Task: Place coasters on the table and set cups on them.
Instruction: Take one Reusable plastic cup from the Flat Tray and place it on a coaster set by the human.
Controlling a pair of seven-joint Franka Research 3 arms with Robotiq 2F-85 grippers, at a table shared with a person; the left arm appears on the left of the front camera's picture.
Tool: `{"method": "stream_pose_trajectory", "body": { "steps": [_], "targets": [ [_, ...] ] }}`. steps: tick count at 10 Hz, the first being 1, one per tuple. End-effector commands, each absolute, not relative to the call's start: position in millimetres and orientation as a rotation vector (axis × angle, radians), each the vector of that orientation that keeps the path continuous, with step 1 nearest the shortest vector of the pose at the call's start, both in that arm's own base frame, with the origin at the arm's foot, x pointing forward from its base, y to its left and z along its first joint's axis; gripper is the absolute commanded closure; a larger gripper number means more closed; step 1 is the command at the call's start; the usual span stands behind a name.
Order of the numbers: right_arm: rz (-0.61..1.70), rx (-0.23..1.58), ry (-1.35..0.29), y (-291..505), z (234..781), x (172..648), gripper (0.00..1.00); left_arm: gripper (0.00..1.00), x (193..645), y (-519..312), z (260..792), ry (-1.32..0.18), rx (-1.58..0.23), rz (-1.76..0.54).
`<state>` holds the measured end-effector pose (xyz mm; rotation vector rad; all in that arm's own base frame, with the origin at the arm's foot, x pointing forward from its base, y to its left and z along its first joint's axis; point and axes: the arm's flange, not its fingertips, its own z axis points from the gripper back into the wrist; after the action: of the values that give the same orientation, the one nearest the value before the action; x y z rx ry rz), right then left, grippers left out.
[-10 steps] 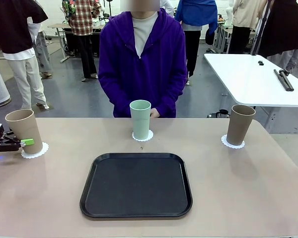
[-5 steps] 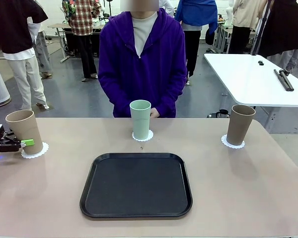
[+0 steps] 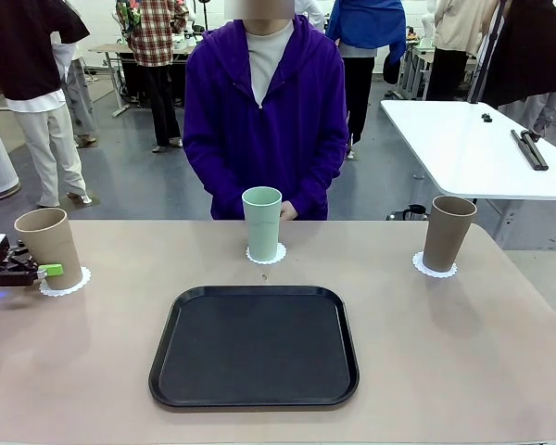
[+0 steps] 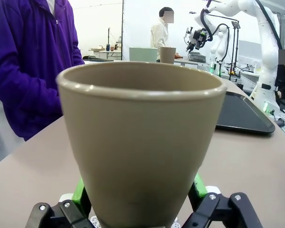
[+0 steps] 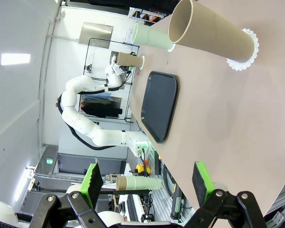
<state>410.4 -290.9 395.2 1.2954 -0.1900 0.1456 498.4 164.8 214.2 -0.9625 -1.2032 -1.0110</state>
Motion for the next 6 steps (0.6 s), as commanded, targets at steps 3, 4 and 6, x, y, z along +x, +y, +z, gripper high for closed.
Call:
{"method": "stream_pose_trajectory", "body": {
  "steps": [3,4,6],
  "targets": [
    [0.143,1.294,-0.184,-290.5,396.6,412.6,0.00,0.00,502.2,165.5,215.1,-1.167,-0.946,-1.034],
    [0.143,1.294,-0.184,-290.5,396.6,412.6,0.00,0.00,502.4,166.5,215.4,-1.135,-0.955,-1.041],
    [0.143,1.294,-0.184,-290.5,396.6,412.6,0.00,0.00,502.3,169.0,214.4,-1.063,-0.958,-1.046]
  ]
}}
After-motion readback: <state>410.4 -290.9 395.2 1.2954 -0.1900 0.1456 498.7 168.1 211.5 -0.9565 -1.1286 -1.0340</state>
